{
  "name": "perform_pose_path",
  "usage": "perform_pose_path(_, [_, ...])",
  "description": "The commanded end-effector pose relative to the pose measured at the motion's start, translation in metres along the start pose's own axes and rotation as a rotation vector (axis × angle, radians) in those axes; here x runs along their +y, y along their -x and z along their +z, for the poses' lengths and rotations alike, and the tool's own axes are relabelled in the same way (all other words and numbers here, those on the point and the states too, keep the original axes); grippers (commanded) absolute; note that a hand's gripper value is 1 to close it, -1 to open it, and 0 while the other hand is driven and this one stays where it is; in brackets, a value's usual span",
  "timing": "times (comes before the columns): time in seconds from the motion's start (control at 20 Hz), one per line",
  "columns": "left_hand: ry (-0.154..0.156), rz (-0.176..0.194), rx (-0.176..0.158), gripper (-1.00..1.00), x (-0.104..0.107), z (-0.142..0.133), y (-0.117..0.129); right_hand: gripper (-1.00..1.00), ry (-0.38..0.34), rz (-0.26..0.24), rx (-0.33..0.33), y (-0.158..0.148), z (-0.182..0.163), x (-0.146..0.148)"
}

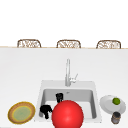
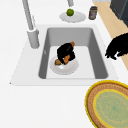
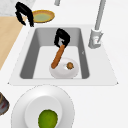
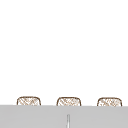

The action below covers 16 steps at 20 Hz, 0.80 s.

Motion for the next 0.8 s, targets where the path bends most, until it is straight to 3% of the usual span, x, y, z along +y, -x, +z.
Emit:
perform_pose_path(0.0, [0.0, 0.0, 0.0, 0.0, 0.0, 0.0, 0.0, 1.0, -0.024, 0.045, 0.028, 0.005, 0.014, -0.021])
perform_pose_path(0.3, [0.0, 0.0, 0.0, 0.0, 0.0, 0.0, 0.0, 1.0, -0.02, 0.0, -0.005, 0.03, 0.035, -0.046])
perform_pose_path(0.75, [0.0, 0.0, 0.0, 0.0, 0.0, 0.0, 0.0, 1.0, -0.03, 0.004, -0.014, 0.068, 0.066, -0.081])
